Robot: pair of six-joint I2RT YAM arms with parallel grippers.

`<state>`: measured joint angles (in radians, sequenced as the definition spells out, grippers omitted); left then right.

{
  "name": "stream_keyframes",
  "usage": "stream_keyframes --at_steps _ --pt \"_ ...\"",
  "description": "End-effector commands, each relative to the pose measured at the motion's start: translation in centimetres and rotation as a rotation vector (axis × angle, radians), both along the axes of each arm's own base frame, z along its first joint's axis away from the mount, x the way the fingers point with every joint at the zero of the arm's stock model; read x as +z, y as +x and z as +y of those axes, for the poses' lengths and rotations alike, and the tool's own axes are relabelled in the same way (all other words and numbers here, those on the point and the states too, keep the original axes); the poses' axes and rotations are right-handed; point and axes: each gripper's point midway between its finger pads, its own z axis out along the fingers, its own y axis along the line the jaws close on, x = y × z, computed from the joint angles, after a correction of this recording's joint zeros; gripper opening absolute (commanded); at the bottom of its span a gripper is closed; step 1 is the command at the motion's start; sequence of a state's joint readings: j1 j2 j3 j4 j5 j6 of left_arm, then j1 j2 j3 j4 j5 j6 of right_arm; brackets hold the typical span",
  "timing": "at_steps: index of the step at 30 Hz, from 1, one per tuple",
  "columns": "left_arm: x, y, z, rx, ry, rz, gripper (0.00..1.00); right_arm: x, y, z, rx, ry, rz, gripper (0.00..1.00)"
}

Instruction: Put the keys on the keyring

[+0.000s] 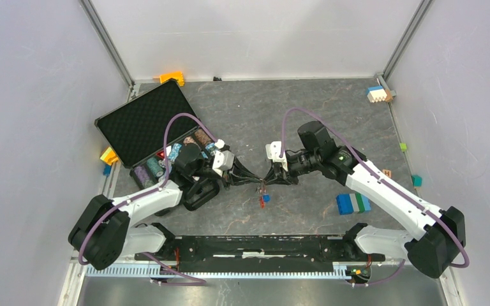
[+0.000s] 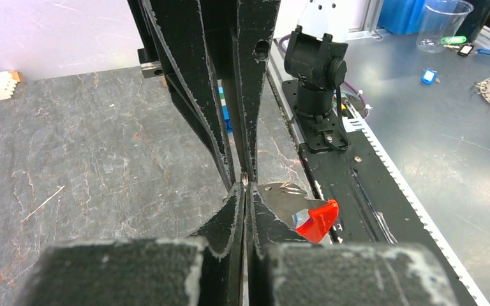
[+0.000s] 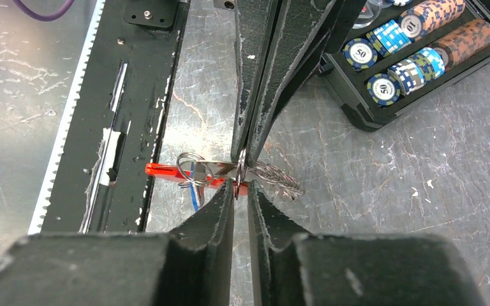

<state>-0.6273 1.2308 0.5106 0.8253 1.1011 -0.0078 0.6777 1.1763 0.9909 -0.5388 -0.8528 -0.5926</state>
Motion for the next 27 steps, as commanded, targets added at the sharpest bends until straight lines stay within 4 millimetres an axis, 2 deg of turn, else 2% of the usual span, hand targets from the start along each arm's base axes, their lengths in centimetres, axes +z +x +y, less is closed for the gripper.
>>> stream_keyframes --at_steps 1,8,17,27 --pt "1.6 -0.3 0.2 -0.017 -0.045 -0.058 0.02 0.7 0.2 0.2 0.007 0.027 -0.018 0.16" --pt "1.7 -0.9 0.4 -0.046 -0.051 -0.076 0.02 0.2 0.5 -0.1 -0.014 0.015 -0.022 0.01" --pt "2.3 -1.7 0.6 -0.086 -0.073 -0.099 0.02 -0.7 0.2 -0.1 -0.011 0.007 0.001 0.0" --pt "2.5 -2.0 0.6 -0.1 -0.083 -0.088 0.02 -0.7 0.2 0.1 -0.001 0.017 0.014 0.0"
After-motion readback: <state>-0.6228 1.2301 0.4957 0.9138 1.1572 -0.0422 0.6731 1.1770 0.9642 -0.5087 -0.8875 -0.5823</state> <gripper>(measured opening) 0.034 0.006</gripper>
